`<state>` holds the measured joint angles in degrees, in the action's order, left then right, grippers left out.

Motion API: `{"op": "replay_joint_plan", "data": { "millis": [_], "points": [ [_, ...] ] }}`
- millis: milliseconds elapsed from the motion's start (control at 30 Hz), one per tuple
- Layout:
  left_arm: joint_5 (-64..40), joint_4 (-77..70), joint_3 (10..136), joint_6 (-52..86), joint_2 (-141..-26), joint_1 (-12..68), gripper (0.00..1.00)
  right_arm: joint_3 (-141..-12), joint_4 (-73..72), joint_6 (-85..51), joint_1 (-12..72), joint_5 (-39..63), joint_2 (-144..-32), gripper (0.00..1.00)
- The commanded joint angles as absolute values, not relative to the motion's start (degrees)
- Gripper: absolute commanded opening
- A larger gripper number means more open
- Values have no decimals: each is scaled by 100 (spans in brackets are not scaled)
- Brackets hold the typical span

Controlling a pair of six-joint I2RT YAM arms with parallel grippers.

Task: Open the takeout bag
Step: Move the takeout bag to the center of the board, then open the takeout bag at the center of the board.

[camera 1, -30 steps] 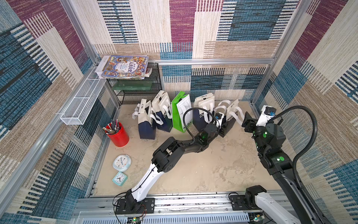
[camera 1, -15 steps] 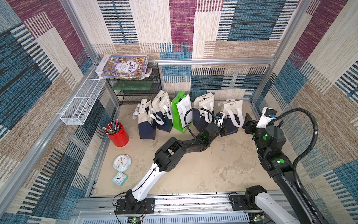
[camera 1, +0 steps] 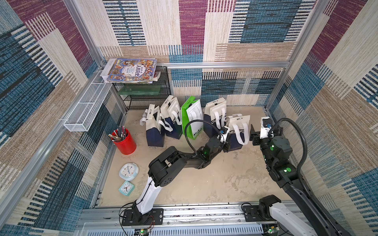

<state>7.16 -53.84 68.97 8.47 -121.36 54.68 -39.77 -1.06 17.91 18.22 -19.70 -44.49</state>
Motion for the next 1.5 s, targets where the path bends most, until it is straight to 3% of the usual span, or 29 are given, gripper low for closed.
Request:
{"op": "replay_joint_plan", "data": {
  "millis": [0, 267, 667, 1467],
  "points": [
    [757, -5774, 6419, 545, -11855, 5508, 0, -3850, -792, 3206, 2179, -2116, -4703, 80],
    [846, -6391, 5707, 700, -11759, 5524, 0, -3911, -1579, 4270, 2706, -1945, -5501, 86],
    [842, -6688, 5550, 694, -11830, 5512, 0, -3104, -3264, 5308, 3634, -2262, -5802, 86],
    [816, -6693, 5510, 596, -11812, 5518, 0, -3469, -3468, 5447, 3553, -2610, -6627, 74]
  ]
}}
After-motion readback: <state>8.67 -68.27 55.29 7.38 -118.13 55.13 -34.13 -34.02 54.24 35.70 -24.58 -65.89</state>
